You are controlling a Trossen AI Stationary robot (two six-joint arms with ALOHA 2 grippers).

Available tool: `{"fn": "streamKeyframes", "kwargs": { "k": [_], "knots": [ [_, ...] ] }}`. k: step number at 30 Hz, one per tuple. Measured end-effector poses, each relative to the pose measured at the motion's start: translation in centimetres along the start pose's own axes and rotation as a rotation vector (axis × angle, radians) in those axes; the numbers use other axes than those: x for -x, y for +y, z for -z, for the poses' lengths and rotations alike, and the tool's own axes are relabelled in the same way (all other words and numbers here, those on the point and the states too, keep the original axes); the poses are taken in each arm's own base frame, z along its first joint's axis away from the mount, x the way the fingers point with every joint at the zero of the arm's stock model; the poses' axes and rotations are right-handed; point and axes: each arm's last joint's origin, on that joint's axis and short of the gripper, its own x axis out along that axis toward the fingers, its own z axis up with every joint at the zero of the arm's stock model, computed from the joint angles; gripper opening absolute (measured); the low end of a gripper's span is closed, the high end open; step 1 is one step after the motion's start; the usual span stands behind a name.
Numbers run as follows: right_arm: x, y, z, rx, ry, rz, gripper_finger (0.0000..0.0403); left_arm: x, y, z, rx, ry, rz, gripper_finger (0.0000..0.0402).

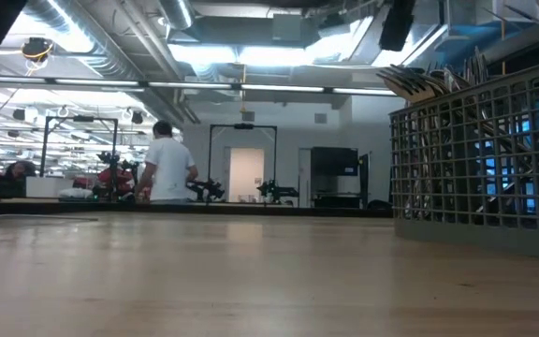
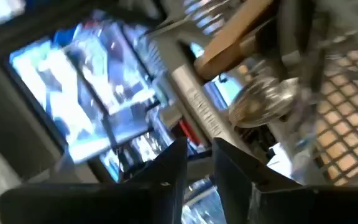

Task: Sort silverware
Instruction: Put the silver spoon into the gray silverware basket

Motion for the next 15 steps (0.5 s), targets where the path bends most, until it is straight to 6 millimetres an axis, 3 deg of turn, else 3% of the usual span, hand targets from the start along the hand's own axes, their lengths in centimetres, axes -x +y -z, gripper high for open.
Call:
{"fn": "streamKeyframes", "kwargs": {
  "k": [4,8,11,15],
  "knots": [
    [0.0,0.0,0.0,0.004,0.0,0.0,0.0076,0.2,0.8,1.2,0.242,0.11,-0.072,0.0077],
    [0.0,0.0,0.2,0.002,0.019,0.004,0.0076,1.6,1.5,4.2,0.598,0.36,-0.088,0.0071],
    [0.0,-0.1,0.5,-0.002,0.047,0.01,0.0076,3.7,1.5,6.4,0.781,0.525,0.023,0.0062],
    [0.0,-0.2,0.9,0.003,0.088,0.019,0.0076,8.1,0.9,8.0,1.048,0.596,0.265,0.0048]
  ]
}}
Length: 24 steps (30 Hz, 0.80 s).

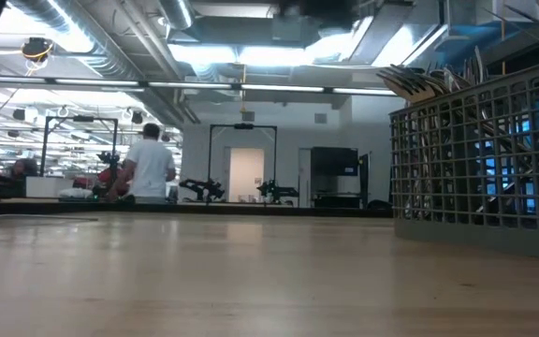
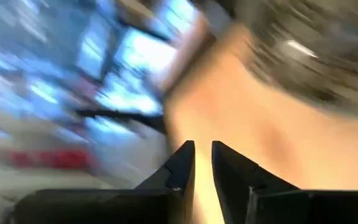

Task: Sort silverware
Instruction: Put the silver spoon into the gray silverware basket

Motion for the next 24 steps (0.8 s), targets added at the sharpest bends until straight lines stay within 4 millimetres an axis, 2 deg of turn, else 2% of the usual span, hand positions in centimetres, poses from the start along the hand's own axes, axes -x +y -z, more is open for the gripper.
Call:
{"fn": "streamKeyframes", "kwargs": {
  "k": [5,7,9,12,14,18,21,24],
  "knots": [
    [0.0,-0.1,0.4,0.047,0.04,0.007,0.0076,4.5,0.7,5.8,0.472,0.33,0.36,0.0036],
    [-0.1,-0.1,0.4,0.063,0.044,0.007,0.0076,6.0,0.4,7.7,0.667,0.512,0.473,0.0035],
    [-0.2,-0.1,0.4,0.067,0.042,0.006,0.0076,7.3,-0.4,9.2,0.79,0.702,0.537,0.0036],
    [-0.5,-0.1,0.4,0.067,0.048,0.008,0.0076,8.5,-1.7,10.4,0.839,0.923,0.541,0.0041],
    [-0.7,-0.2,0.4,0.066,0.054,0.009,0.0076,8.4,-2.8,11.0,0.875,0.93,0.581,0.0042],
    [-1.2,-0.3,0.5,0.063,0.072,0.012,0.0076,8.3,-5.2,12.5,0.856,0.994,0.857,0.0033],
    [-1.4,-0.3,0.6,0.062,0.076,0.012,0.0076,8.8,-6.6,14.3,0.855,1.068,0.871,0.002],
    [-1.5,-0.3,0.6,0.06,0.084,0.014,0.0076,9.7,-7.8,16.3,0.974,1.117,0.875,0.0005]
  ]
}}
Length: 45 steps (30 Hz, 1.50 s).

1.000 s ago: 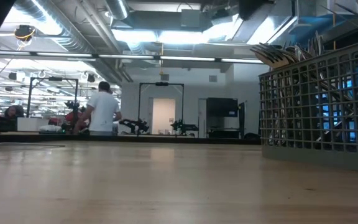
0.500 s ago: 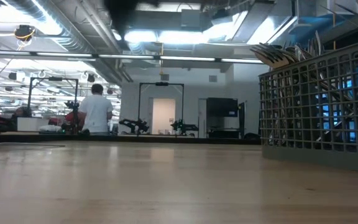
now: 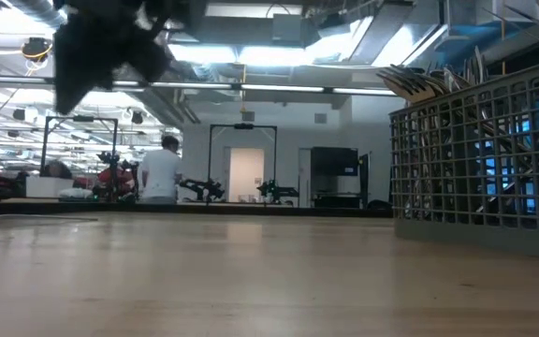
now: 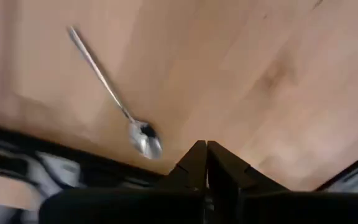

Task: Sort silverware
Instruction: Put the silver spoon into the gray silverware basket

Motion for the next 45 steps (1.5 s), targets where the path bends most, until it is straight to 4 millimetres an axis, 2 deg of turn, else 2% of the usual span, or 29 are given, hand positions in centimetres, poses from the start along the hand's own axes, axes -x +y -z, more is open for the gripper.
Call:
{"fn": "streamKeyframes", "kwargs": {
  "k": [5,13,16,19,24,40,45],
  "knots": [
    [0.0,0.0,0.0,0.0,-0.003,0.0,0.0076,-2.4,1.2,2.5,0.273,-0.031,0.114,0.0007],
    [0.0,0.0,0.0,0.0,-0.004,0.0,0.0076,-7.6,2.4,4.8,0.768,0.041,0.01,0.0015],
    [0.0,0.0,0.0,0.0,-0.004,0.0,0.0076,-9.3,2.5,5.1,0.863,0.057,0.011,0.0015],
    [0.0,0.0,0.0,0.0,-0.002,0.0,0.0076,-10.5,2.7,5.1,0.875,0.053,0.021,0.0015],
    [0.0,0.0,0.0,0.0,-0.001,0.0,0.0076,-11.3,3.3,4.7,0.838,-0.025,0.01,0.0015],
    [0.0,-0.1,0.5,-0.004,0.048,0.006,0.0076,-10.8,5.9,3.4,1.113,-0.395,-0.222,0.0015],
    [0.0,0.0,0.5,-0.004,0.048,0.006,0.0076,-11.4,6.7,2.4,1.125,-0.526,-0.209,0.0015]
  ]
}}
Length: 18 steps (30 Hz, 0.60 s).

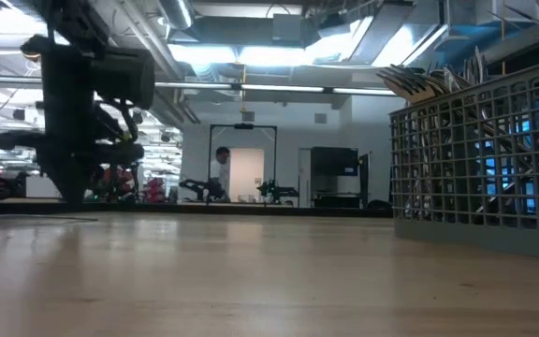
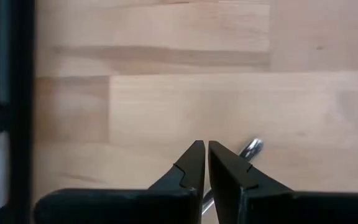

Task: Sort silverware
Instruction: Put the silver spoon into the gray silverware basket

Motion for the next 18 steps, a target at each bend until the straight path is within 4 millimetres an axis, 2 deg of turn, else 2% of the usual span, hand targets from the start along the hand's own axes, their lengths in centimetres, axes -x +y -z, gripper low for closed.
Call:
{"fn": "streamKeyframes", "kwargs": {
  "k": [7,10,18],
  "knots": [
    [0.0,0.0,0.0,0.0,0.0,0.0,0.0076,-2.2,0.1,0.3,0.081,-0.011,0.084,0.0015],
    [0.0,0.0,0.0,0.0,0.0,0.0,0.0076,-2.4,0.0,0.3,0.099,-0.01,0.106,0.0015],
    [0.0,0.0,0.0,0.0,0.0,0.0,0.0076,-2.2,-0.3,0.8,-0.015,0.047,0.148,0.0015]
  ]
}}
